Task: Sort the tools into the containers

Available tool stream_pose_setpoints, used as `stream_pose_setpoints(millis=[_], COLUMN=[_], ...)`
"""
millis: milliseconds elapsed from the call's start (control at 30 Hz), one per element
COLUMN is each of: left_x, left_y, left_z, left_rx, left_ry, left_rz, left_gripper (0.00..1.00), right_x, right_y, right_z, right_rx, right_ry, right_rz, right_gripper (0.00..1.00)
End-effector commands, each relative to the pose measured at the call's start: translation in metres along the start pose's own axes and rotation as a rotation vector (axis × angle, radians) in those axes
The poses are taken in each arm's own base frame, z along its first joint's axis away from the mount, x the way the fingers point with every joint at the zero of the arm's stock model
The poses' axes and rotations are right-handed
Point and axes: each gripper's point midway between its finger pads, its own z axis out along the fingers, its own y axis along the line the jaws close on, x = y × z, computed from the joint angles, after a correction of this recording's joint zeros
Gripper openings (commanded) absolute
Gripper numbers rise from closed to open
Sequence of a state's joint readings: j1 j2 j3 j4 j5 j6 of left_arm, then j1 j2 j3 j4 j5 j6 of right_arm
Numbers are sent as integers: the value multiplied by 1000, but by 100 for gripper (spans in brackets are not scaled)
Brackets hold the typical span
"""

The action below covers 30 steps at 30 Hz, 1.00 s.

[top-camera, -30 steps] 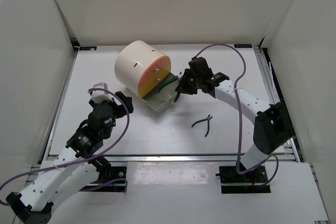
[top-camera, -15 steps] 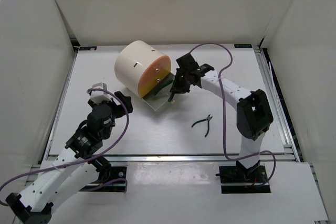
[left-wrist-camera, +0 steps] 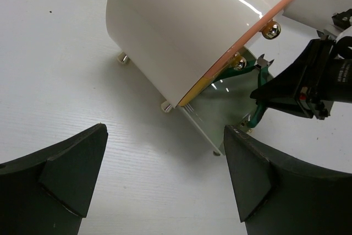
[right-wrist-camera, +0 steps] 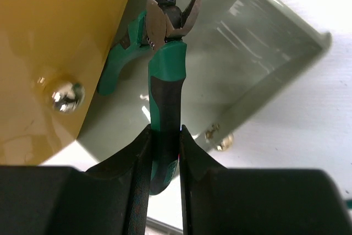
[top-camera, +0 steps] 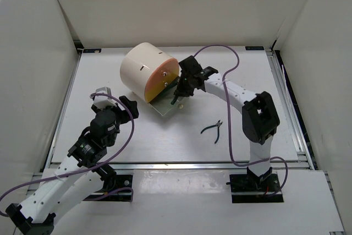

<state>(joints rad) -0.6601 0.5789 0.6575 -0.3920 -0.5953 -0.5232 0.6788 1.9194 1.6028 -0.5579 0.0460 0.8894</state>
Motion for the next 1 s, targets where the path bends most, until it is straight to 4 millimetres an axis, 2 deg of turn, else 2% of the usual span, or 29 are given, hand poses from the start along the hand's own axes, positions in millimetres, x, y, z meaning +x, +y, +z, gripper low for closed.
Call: stream_pose_setpoints(millis=[0, 233, 500, 567, 733, 867, 933, 967], left_x=[-13, -10, -7, -8, -6, -8, -7, -6], left_y=[-2, 0, 2, 2, 0, -1, -1, -1], left_z=[-3, -3, -5, -5, -6, -6, -6, -5], left_rx=[4, 0, 2, 4, 11, 14, 13, 11], left_ry=[-29, -21, -16, -22, -10, -15, -11, -10], left_rz=[-19, -11, -13, -20, -24, -26, -20, -17], left_gripper=[98, 98, 98, 98, 98, 98, 98, 98], right_x=[-22, -17, -8, -5, 4, 9, 8, 6], right_y=[27, 30, 43, 43, 40, 45, 52, 53], right_z=[1, 14, 14, 17, 31, 28, 21, 16], right_rx=[-60, -64, -71, -61, -45, -67, -89, -91], right_ry=[-78, -116, -178, -174, -158, -154, -164, -173], right_rz=[46, 75, 78, 73, 55, 57, 47, 42], right_gripper=[0, 0, 0, 5, 9, 43, 51, 59])
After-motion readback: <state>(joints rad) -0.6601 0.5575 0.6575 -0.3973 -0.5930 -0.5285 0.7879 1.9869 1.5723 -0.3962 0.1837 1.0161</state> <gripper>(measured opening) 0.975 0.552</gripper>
